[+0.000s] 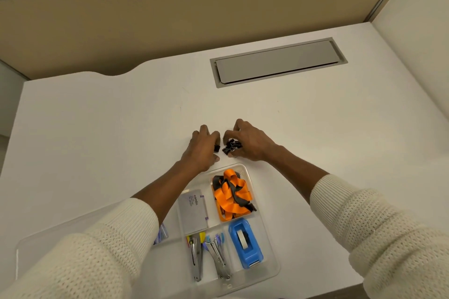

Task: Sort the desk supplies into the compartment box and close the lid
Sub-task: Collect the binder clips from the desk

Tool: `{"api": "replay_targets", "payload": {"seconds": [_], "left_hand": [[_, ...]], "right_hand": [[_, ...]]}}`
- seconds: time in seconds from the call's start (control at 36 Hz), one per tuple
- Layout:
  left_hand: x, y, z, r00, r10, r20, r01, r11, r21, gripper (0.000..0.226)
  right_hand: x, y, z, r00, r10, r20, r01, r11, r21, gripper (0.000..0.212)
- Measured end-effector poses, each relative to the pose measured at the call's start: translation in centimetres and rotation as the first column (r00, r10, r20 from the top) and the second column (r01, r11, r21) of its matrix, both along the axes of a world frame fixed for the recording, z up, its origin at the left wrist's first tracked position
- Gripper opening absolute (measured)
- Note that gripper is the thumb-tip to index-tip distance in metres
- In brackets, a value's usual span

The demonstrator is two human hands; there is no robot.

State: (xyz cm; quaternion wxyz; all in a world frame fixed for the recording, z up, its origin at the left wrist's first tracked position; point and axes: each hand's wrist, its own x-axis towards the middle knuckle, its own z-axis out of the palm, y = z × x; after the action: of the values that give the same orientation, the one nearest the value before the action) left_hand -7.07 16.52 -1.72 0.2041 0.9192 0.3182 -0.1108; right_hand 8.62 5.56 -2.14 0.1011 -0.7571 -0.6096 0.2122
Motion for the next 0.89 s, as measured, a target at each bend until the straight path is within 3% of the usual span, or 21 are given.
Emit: {"api": "replay_targets", "payload": {"seconds": [0.08, 0.25, 0.39, 0.67, 0.89], "left_hand": [[-0.2, 0.1, 0.0, 0.999, 0.006, 0.042, -0.006, 1.000, -0.004, 0.027], [-0.5, -0.3, -0.3, 0.992, 0.076, 0.096, -0.075, 0.997, -0.016, 0.024], [-0.6, -0.3, 0.0, 0.982, 0.149, 0.118, -0.148, 0.989, -0.019, 0.020], [-1.0, -1.0, 1.0, 0.987, 0.128, 0.093, -0.132, 0.991, 0.038, 0.018], [-1.3, -0.1, 2.8, 0.918, 0.361, 0.165, -0.340, 0.929, -0.146, 0.024]], "right_hand": [[0.1, 0.1, 0.2, 0.999, -0.018, -0.030, 0.018, 1.000, -0.014, 0.037], [0.3, 0.1, 0.6, 0.997, -0.075, -0.032, 0.074, 0.996, -0.046, 0.027], [0.3, 0.0, 0.6, 0.990, -0.136, -0.034, 0.133, 0.988, -0.076, 0.031], [0.1, 0.2, 0.6, 0.975, -0.193, -0.109, 0.183, 0.978, -0.098, 0.033], [0.2, -0.1, 0.4, 0.964, -0.203, -0.174, 0.199, 0.979, -0.040, 0.022]]}}
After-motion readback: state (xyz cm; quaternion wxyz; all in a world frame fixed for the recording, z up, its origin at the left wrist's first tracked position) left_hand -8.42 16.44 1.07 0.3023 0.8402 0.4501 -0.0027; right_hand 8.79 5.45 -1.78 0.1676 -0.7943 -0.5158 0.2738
